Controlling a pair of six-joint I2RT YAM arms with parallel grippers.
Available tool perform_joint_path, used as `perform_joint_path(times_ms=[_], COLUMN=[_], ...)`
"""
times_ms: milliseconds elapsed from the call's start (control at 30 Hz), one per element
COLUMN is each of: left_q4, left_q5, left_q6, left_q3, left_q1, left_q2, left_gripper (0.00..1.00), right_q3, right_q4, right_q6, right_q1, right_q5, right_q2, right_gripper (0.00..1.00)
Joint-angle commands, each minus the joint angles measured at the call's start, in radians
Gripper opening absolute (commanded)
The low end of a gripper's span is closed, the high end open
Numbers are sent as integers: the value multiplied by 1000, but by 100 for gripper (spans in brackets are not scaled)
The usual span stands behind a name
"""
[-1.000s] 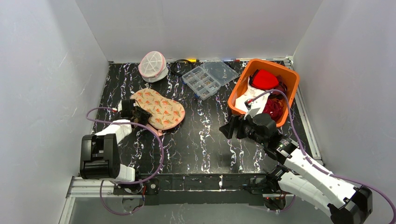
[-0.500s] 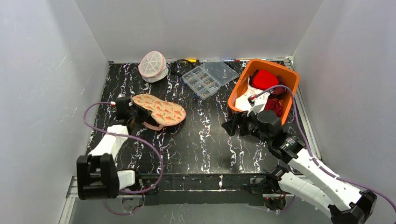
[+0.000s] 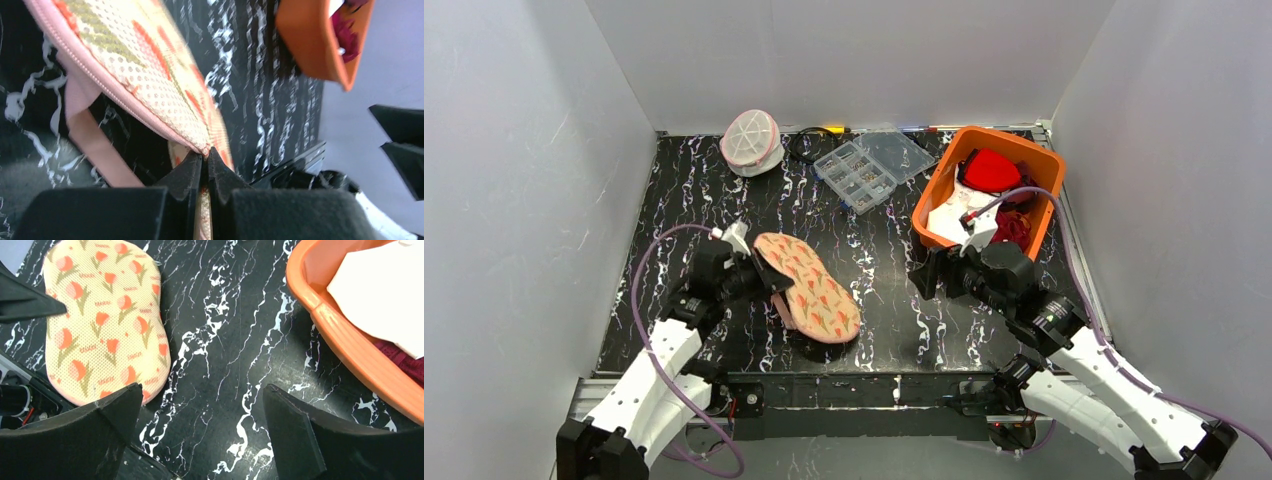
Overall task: Unzip the laundry bag and remove the bra
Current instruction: Move the laundry bag to the center of the board.
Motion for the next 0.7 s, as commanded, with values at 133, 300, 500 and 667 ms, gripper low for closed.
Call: perform_joint_path(times_ms=[133, 300, 500, 667], left_q4=[-45, -43, -113, -282], left_q5=[42, -9, -79, -183], left_q6=[51, 28, 13, 32], left_q3=[-101, -111, -76, -3], left_q1=[-65, -117, -129, -130], left_q2=[-43, -38, -70, -136], left_gripper=[0, 0, 28, 55], right_q3=[-104, -96, -94, -76], right_q4=[87, 132, 179, 183], right_q6=[58, 95, 120, 141], right_q1=[1, 2, 98, 234], right_q5=[-52, -184, -134, 34], right_q2=[-47, 51, 136, 213], right_gripper=[99, 91, 88, 88])
